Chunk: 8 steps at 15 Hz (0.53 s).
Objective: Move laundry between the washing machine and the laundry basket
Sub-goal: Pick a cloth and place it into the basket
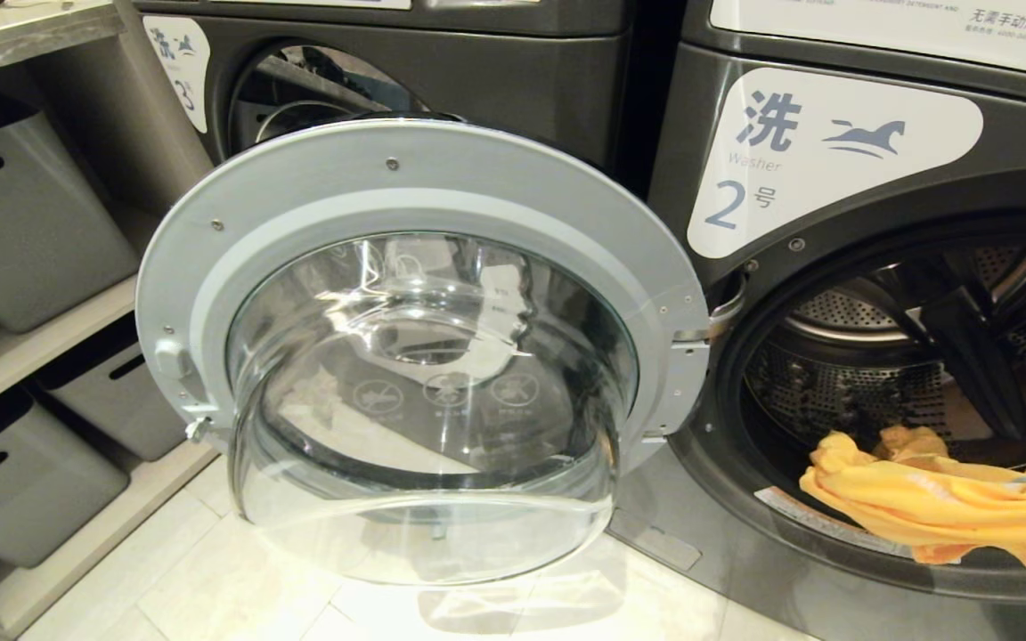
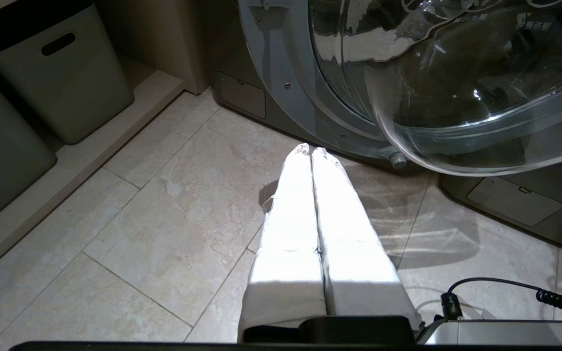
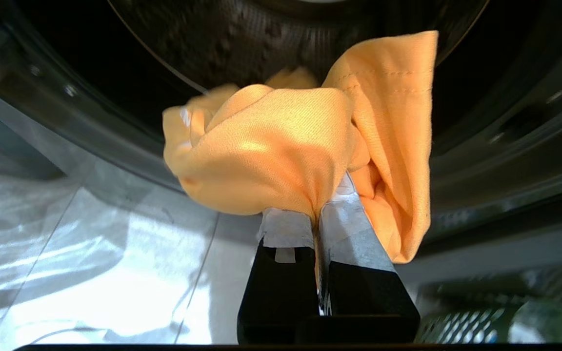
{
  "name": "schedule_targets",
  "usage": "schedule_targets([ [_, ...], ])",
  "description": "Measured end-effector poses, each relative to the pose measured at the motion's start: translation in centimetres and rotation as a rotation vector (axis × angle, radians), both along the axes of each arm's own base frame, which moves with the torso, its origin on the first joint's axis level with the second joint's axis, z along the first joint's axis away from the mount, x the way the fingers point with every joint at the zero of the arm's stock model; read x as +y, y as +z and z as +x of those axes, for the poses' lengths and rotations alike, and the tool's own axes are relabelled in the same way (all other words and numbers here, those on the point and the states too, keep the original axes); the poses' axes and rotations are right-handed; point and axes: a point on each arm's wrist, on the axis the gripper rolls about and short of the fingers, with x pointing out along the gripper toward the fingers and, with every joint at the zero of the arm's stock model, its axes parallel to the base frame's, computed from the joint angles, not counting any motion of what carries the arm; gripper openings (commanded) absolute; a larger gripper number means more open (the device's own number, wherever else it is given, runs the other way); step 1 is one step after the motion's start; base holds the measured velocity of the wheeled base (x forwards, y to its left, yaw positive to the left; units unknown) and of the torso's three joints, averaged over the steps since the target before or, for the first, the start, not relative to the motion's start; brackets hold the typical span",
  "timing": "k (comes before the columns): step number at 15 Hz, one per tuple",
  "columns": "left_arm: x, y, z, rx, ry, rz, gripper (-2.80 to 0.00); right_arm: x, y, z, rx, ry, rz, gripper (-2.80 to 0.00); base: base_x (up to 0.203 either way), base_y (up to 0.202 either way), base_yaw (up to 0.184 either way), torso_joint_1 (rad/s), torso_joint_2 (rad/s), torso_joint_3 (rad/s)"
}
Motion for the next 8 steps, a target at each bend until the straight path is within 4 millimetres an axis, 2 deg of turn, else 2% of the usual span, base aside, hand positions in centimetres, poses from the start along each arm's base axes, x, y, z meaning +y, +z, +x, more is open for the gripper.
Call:
schedule_targets([
  [5,0.0,0.0,0.0,0.000,0.000,0.000,-2.80,0.7,5.3,-8.4,-0.205,0.111,-0.189,-2.80,0.000,0.000,0.000,0.000,0.00,0.000],
  [8,0.0,0.0,0.0,0.000,0.000,0.000,-2.80,0.6,7.7,-11.6,-0.317,0.128,-0.190,-2.80,0.000,0.000,0.000,0.000,0.00,0.000],
])
